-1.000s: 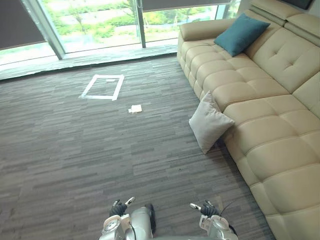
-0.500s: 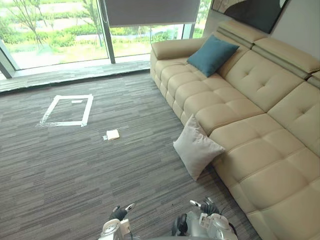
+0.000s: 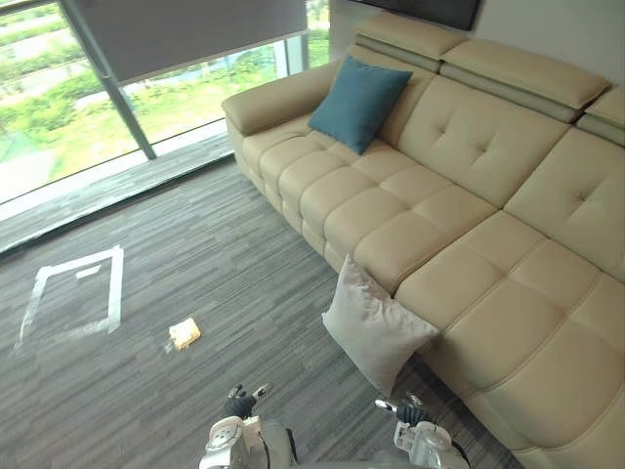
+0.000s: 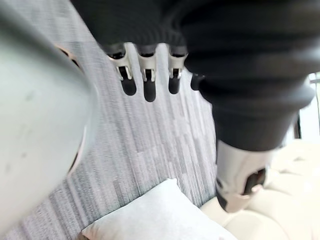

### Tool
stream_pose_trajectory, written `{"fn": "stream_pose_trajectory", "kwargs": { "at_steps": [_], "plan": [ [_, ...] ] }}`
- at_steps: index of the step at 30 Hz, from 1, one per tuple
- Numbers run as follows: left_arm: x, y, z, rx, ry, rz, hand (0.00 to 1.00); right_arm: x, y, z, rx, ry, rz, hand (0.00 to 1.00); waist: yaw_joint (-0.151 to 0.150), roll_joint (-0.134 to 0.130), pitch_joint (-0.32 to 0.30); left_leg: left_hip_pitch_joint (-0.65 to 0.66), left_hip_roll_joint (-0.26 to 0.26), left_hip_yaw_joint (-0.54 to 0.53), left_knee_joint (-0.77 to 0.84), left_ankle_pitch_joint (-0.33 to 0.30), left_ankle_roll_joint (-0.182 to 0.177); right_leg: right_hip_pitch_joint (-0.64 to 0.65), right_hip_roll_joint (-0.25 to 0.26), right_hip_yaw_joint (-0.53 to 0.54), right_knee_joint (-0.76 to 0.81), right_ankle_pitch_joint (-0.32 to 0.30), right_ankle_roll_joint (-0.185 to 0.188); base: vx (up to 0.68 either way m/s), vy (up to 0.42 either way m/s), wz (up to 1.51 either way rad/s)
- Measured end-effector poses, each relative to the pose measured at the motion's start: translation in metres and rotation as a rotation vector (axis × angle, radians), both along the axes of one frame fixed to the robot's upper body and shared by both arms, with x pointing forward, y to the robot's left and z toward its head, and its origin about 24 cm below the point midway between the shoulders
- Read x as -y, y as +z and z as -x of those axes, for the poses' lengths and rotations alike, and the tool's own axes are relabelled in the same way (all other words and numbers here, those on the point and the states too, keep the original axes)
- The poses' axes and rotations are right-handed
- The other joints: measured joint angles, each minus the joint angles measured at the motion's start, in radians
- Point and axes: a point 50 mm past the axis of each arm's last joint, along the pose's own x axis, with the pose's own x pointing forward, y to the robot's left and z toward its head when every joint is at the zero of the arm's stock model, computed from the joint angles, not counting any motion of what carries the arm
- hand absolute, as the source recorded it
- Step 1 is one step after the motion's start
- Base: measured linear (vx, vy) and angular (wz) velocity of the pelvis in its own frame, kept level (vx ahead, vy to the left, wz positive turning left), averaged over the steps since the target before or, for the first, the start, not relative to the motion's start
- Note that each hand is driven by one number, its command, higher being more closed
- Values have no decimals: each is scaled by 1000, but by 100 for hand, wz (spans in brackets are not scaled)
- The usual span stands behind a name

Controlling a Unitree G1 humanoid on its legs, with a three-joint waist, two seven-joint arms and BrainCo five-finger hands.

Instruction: Pick up cushions and gather them together orderly.

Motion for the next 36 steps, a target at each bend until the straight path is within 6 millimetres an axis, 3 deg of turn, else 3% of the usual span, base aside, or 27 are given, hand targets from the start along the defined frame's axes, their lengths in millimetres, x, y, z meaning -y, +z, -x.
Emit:
{"fn": "stream_pose_trajectory", "kwargs": {
  "at_steps": [2,3,4,8,9,10,11,12,13,15,16,17,19,22,23,24,26,30,32,33,36],
  "plan": [
    [-10,-2,4,-20,5,-20,0,-10,-3,7,-20,21,-21,0,-5,-41,-40,19,-28,74,20,-18,38,-6,-46,66,8,6,35,477,405,-79],
    [-11,-2,4,-20,6,-22,0,-12,-3,8,-23,20,-28,0,-3,-49,-45,25,-28,93,25,-24,44,-12,-53,77,13,11,41,491,393,-87],
    [-12,-2,3,-26,4,-24,0,-14,-4,11,-31,31,-32,0,14,-58,-53,43,-25,143,42,-46,64,-29,-62,113,45,34,45,225,194,-76],
    [-11,-5,7,-51,1,-20,0,-13,-4,10,-22,31,-30,0,18,-49,-47,159,-24,231,-1,-74,112,-130,-67,156,286,89,81,263,236,-94],
    [-11,-5,5,-52,-1,-20,0,-13,-3,9,-13,31,-28,0,18,-41,-42,195,-21,248,-14,-90,124,-198,-71,112,428,86,98,158,84,-84],
    [-10,-6,7,-63,-4,-17,0,-12,0,4,6,32,-24,0,18,-36,-38,248,-13,266,-47,-112,107,-251,-82,33,524,61,88,144,73,-82],
    [-11,-6,8,-68,-4,-18,0,-13,0,3,11,34,-24,0,18,-35,-36,270,-12,279,-65,-113,106,-263,-89,1,542,50,84,146,55,-73],
    [-11,-7,9,-75,-12,-21,0,-12,0,2,13,31,-22,0,15,-37,-35,328,-9,310,-109,-113,105,-288,-108,-96,546,27,67,145,28,-62],
    [-11,-7,9,-76,-19,-23,0,-11,1,2,18,23,-21,0,9,-38,-35,368,-6,337,-149,-112,104,-302,-128,-205,504,21,57,135,5,-63],
    [-11,-8,11,-82,-26,-24,0,-10,1,2,20,19,-19,0,-2,-39,-35,390,-7,357,-176,-112,96,-309,-138,-284,430,31,50,105,-44,-34],
    [-11,-8,14,-91,-48,-32,0,-9,1,0,25,12,-18,0,-11,-43,-35,404,-15,370,-202,-110,59,-308,-138,-347,304,92,33,170,-110,-31],
    [-15,-8,14,-92,-52,-41,0,-9,1,1,19,11,-20,0,-10,-63,-37,411,-39,371,-208,-109,52,-309,-136,-359,223,145,-2,239,-160,-50],
    [-6,-10,15,-101,-64,-20,0,4,2,-1,22,-13,6,0,-15,-19,-25,418,-13,317,-188,-101,31,-268,-94,-358,164,115,-32,221,-177,-38],
    [-3,-9,13,-94,-72,-16,0,9,1,1,20,-48,8,0,-16,-7,-24,384,14,280,-75,-101,30,-236,-73,-360,134,95,-35,160,-144,-5],
    [-2,-8,10,-79,-72,-16,0,10,1,2,16,-51,10,0,-18,-8,-23,329,45,248,72,-99,26,-206,-62,-359,120,82,-39,142,-151,2],
    [-1,-6,8,-56,-69,-14,0,12,0,5,8,-53,15,0,-10,-8,-19,255,86,200,259,-81,-6,-171,-42,-352,106,65,-45,175,-160,-5],
    [-1,-4,8,-42,-64,-14,0,14,0,6,0,-54,22,0,-5,3,-18,201,110,156,369,-97,-17,-141,-20,-319,106,48,-51,164,-28,-48],
    [-1,-4,6,-35,-65,-16,0,14,0,5,1,-61,22,0,-7,-2,-15,133,73,99,210,-124,-5,-130,-23,-242,102,44,-36,154,82,-73],
    [-1,-4,7,-37,-64,-16,0,14,0,5,1,-56,24,0,-6,-1,-16,131,29,-8,47,-104,11,-134,-26,-197,116,36,-14,145,223,-78],
    [-3,-4,8,-41,-62,-21,0,11,-1,7,-10,-37,23,0,3,-11,-22,153,-9,-63,0,-82,-23,-155,-31,-139,140,28,7,194,250,-72],
    [-8,-6,9,-61,-66,-35,0,7,-4,12,-32,-23,20,0,-2,-39,-49,176,-39,-12,-19,-90,0,-144,-48,-81,89,54,43,184,189,-52]
  ]
}}
